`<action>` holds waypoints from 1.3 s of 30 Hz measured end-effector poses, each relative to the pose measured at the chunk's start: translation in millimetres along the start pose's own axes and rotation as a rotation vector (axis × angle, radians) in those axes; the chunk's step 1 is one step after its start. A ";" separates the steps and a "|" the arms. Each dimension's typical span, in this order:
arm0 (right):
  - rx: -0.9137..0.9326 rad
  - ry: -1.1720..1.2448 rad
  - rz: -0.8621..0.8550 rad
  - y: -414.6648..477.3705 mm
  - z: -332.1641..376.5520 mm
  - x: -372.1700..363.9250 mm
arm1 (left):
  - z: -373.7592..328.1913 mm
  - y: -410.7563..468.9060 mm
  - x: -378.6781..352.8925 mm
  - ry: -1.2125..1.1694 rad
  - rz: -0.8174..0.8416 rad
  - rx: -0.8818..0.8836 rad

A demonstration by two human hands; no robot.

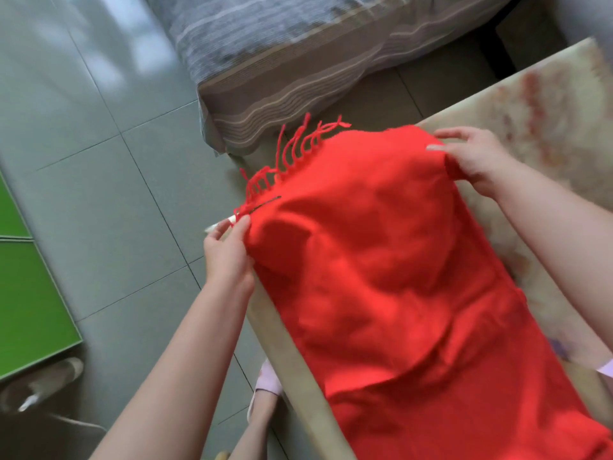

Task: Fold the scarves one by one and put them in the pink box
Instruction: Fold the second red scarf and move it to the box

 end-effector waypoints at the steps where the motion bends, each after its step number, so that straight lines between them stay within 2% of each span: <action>1: -0.015 -0.061 0.012 -1.2 -3.8 -1.0 | 1.2 0.1 2.5 0.067 -0.008 -0.018; 9: 0.011 -0.019 -0.030 -4.0 -8.0 -2.8 | 10.7 -8.9 8.7 0.235 0.118 -0.225; 12: -0.006 -0.039 -0.006 -1.7 -12.2 -1.4 | 10.1 -10.3 7.0 0.273 0.116 -0.321; 16: 0.004 -0.112 0.040 1.7 -17.1 2.7 | 15.0 -10.5 12.4 0.249 0.056 -0.351; 21: 0.029 -0.101 -0.001 3.3 -17.3 8.7 | 34.6 -20.6 36.0 0.316 -0.002 -0.421; 25: 0.066 -0.088 -0.057 3.0 -17.2 14.6 | 37.9 -31.2 32.5 0.409 0.033 -0.530; 29: 0.099 -0.122 -0.096 -0.8 -16.0 13.1 | 37.6 -26.7 16.6 0.441 0.148 -0.450; 33: 0.107 0.017 -0.058 -1.9 -4.2 -0.8 | 16.3 -10.7 -0.2 0.316 0.188 -0.379; 39: 0.145 0.173 -0.018 -8.0 6.4 -6.6 | -4.0 -16.2 -7.6 0.275 0.247 -0.458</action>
Point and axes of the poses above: each hand's wrist, its own y-axis towards the middle knuckle, its own x-axis out of the back of the hand, z = x × y, the point moved 4 cm from there along y, towards the middle knuckle, and after that the axes turned 1 degree about -x, right-handed, at the moved point
